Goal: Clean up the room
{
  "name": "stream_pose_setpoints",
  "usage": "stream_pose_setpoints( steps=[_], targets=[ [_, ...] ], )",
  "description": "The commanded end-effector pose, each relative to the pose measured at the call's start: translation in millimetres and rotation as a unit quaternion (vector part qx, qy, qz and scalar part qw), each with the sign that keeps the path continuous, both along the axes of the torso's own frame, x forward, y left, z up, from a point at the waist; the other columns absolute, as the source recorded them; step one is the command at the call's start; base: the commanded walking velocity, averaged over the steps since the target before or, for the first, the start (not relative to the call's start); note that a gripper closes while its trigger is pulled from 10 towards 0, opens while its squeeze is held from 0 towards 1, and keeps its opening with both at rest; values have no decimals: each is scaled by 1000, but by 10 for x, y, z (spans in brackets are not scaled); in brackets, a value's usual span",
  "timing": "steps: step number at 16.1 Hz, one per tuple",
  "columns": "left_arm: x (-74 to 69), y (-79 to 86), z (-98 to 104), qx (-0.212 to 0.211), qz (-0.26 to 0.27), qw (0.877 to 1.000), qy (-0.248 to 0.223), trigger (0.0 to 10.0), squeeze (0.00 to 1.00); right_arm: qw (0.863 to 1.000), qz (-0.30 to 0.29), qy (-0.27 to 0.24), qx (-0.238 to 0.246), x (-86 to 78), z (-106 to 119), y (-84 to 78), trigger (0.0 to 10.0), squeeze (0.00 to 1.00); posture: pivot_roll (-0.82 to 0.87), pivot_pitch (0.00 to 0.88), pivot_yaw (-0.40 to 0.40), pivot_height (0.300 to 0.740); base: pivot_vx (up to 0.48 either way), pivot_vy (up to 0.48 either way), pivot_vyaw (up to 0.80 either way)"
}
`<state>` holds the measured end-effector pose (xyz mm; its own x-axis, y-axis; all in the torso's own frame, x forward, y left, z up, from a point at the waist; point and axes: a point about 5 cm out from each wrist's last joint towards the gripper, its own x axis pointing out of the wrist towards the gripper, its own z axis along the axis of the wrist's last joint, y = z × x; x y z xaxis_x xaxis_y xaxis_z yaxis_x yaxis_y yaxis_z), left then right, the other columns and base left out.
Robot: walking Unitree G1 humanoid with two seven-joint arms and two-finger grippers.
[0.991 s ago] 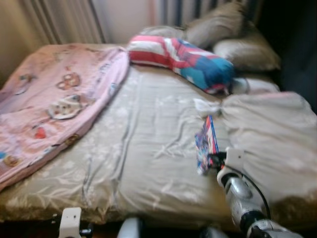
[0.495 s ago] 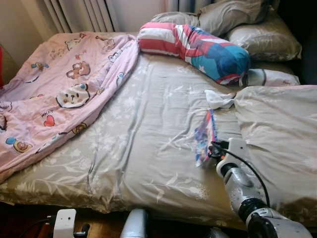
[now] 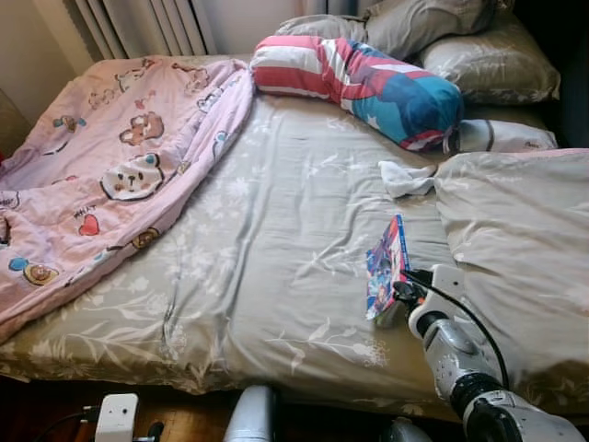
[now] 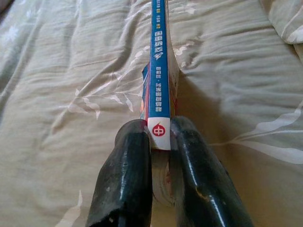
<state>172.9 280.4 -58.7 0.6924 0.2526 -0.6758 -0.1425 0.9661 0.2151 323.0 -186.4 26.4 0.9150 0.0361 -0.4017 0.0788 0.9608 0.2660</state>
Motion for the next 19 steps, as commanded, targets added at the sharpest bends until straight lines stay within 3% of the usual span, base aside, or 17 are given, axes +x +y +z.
stream_pose_setpoints(
  steps=[1,6,8,13,19],
  targets=[
    [-100,78,-20,10,-2,1000,20,10000,0,1000,4,12,-14,-27,-39,14,10000,0,236,178,101,647,0,0,0],
    [-124,91,-28,11,0,1000,24,10000,0,1000,2,3,-28,5,9,-32,10000,0,241,174,98,647,0,0,0],
    [-141,102,-32,11,3,1000,27,10000,0,999,25,-31,-15,91,117,65,10000,0,244,173,96,647,0,0,0],
    [-141,116,-24,12,4,1000,24,10000,0,997,52,-51,0,134,170,201,10000,0,247,176,97,647,0,0,0],
    [-93,60,-23,13,-1,1000,18,10000,0,999,17,-20,-19,39,47,84,10000,0,252,181,99,647,0,0,0]
  ],
)
